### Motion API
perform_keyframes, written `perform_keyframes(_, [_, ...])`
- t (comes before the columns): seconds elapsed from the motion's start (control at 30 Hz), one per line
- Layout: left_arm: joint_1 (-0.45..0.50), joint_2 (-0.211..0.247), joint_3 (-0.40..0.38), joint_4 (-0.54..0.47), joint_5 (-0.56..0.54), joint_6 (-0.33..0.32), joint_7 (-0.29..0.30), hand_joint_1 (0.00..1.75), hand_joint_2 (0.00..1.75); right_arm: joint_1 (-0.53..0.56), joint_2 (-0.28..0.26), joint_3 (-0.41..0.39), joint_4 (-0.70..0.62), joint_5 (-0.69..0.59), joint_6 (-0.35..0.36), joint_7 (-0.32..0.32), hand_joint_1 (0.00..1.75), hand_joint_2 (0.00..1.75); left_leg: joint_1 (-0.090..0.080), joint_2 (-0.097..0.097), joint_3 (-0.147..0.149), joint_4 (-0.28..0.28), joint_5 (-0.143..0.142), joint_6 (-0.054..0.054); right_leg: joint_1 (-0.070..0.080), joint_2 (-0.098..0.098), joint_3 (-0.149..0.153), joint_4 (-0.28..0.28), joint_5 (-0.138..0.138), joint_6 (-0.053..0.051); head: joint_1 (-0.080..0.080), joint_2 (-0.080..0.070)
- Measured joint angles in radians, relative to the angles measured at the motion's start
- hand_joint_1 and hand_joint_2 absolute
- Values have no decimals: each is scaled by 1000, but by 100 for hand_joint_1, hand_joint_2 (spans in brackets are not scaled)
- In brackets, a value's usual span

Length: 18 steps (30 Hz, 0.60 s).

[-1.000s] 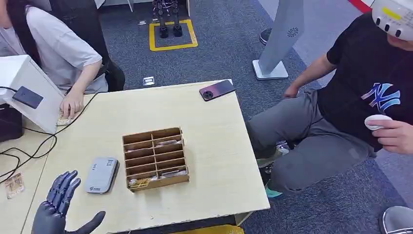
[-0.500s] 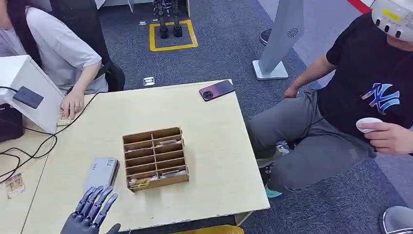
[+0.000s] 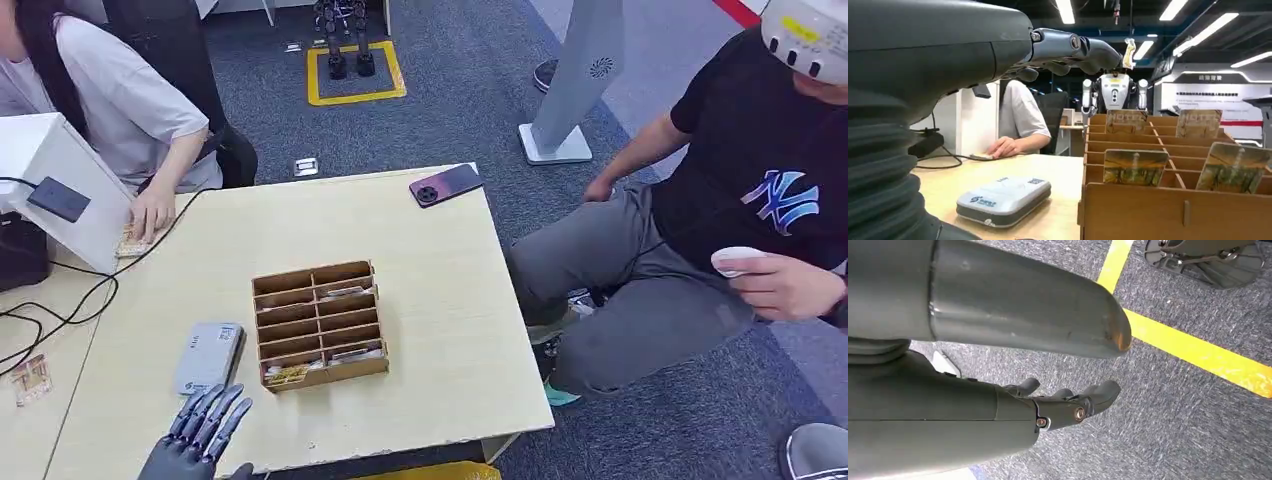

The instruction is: Pass the card to the sensor for recognition and then transmit it.

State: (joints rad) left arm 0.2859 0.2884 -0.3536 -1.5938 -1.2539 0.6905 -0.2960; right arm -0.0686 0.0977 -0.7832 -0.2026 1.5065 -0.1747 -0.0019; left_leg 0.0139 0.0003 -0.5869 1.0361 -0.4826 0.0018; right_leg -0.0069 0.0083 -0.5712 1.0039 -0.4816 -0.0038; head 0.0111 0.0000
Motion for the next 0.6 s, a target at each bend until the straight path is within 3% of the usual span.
perform_keyframes(0.33, [-133,-79,0,156,49,0,14,0,175,0,0,0,0,11,3,-1,0,0,0,-1,0,0,0,0,0,-2,1,0,0,0,0,0])
perform_keyframes(0.6, [-180,-112,0,228,87,-3,-6,0,175,0,0,0,0,28,10,-4,0,0,0,-1,1,0,0,0,0,-2,1,0,0,0,0,0])
